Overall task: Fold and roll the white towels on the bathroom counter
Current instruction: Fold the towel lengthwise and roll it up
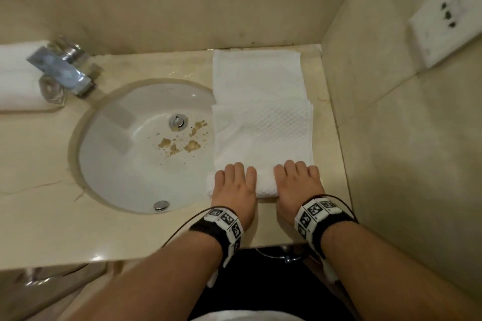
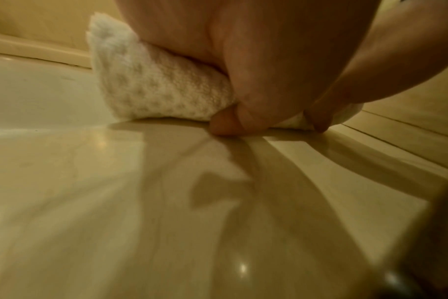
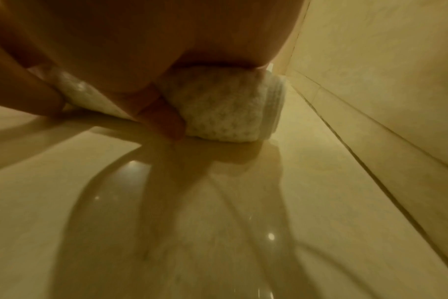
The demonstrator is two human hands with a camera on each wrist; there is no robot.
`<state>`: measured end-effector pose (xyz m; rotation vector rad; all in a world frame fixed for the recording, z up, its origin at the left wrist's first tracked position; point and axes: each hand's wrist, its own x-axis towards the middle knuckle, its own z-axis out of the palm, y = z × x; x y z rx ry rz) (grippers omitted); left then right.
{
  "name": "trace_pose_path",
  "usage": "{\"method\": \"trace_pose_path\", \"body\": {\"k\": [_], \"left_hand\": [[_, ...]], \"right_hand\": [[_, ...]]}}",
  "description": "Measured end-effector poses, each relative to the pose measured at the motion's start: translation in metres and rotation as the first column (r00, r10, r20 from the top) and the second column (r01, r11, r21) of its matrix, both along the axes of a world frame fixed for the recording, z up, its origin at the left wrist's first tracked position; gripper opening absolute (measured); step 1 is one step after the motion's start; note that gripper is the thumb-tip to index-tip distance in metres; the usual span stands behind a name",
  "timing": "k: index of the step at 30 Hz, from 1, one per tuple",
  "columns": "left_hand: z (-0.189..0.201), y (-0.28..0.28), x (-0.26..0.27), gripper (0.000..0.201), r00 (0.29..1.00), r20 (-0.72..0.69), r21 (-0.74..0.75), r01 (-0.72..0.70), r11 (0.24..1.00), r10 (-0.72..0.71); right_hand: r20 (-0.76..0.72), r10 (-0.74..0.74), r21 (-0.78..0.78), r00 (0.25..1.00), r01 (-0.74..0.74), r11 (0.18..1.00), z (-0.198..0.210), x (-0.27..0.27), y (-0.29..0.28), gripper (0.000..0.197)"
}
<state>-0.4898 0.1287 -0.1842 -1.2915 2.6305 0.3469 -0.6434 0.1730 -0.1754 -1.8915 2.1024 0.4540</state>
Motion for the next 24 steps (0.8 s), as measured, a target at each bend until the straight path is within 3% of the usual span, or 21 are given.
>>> {"method": "trace_pose_path", "body": {"k": [6,9,12,15,19,21,24], "left_hand": [[0.002,0.043,0.009,0.040,0.999,0.017,0.020,0.039,0.999,-0.039],[0.005,0.066,0.013,0.059,0.993,0.113,0.148,0.027,0.989,-0.044],[0.011,0.072,0.013,0.064,0.990,0.140,0.188,-0.020,0.982,-0.006],[0.013,0.063,0.008,0.066,0.988,0.155,0.190,-0.052,0.980,0.022],[0.016,0.057,0.005,0.064,0.985,0.164,0.228,-0.092,0.969,0.055],[0.017,0.052,0.004,0.065,0.985,0.169,0.246,-0.083,0.966,0.041],[0.016,0.045,0.003,0.064,0.985,0.170,0.269,-0.072,0.960,0.026]], "right_hand": [[0.022,-0.060,0.134,0.998,0.057,0.989,0.014,0.013,0.043,0.050],[0.053,-0.039,0.183,0.998,0.029,0.983,0.018,0.014,0.056,0.048],[0.073,0.033,0.204,0.997,-0.048,0.978,0.017,0.009,0.053,0.051],[0.061,0.067,0.136,0.996,-0.075,0.988,0.015,0.006,0.045,0.056],[0.032,0.066,-0.073,0.997,-0.064,0.995,0.009,0.021,0.060,0.054],[0.057,0.062,-0.172,0.996,-0.051,0.984,0.001,0.026,0.078,0.066],[0.068,0.048,-0.200,0.997,-0.034,0.979,-0.009,0.029,0.094,0.083]]}}
